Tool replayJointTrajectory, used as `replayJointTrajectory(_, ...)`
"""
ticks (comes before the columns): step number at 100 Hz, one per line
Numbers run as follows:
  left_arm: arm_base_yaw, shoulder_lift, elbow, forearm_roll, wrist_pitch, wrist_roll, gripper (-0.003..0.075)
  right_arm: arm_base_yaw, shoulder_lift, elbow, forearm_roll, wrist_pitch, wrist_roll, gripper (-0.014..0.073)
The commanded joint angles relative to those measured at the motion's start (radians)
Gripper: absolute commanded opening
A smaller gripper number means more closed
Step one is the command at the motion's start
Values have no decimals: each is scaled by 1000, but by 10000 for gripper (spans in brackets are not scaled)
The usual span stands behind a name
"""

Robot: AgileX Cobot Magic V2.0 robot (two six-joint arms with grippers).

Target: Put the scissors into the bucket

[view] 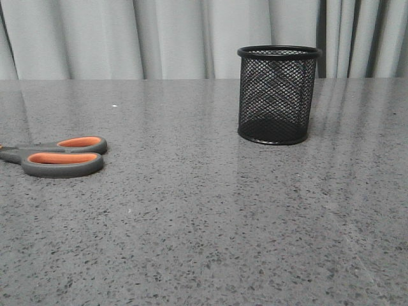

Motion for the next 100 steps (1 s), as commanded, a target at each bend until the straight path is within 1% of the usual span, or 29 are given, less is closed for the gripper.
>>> replayJointTrajectory(1, -10, 28, -39, -30, -44, 28, -14, 2, 19, -41, 5, -32, -24, 4)
replayJointTrajectory(8, -30, 36, -48, -32, -35, 66, 22, 2, 21, -47, 5, -25, -28, 73)
replayJointTrajectory(15, -52, 48, -57, -34, -26, 82, 87, 2, 29, -51, 5, -19, -28, 176)
replayJointTrajectory(18, -60, 51, -62, -34, -23, 82, 129, 2, 33, -55, 7, -13, -28, 236)
replayJointTrajectory(23, -70, 63, -70, -34, -17, 82, 193, 2, 43, -62, 9, 0, -28, 311)
replayJointTrajectory(30, -82, 77, -74, -36, -12, 82, 283, 2, 55, -66, 13, 8, -28, 377)
replayJointTrajectory(34, -82, 86, -74, -39, -5, 82, 324, 2, 62, -69, 15, 12, -28, 385)
replayJointTrajectory(39, -82, 94, -74, -39, 2, 82, 344, 2, 67, -74, 15, 16, -28, 385)
replayJointTrajectory(53, -82, 125, -81, -45, 25, 92, 345, 2, 83, -101, 15, 20, -28, 385)
replayJointTrajectory(67, -84, 189, -131, -45, 94, 150, 345, 2, 110, -147, 15, 51, -28, 385)
replayJointTrajectory(80, -108, 279, -205, -32, 164, 216, 345, 8, 143, -184, 15, 80, -39, 385)
replayJointTrajectory(100, -180, 430, -338, 86, 265, 270, 345, 24, 154, -195, 15, 98, -54, 385)
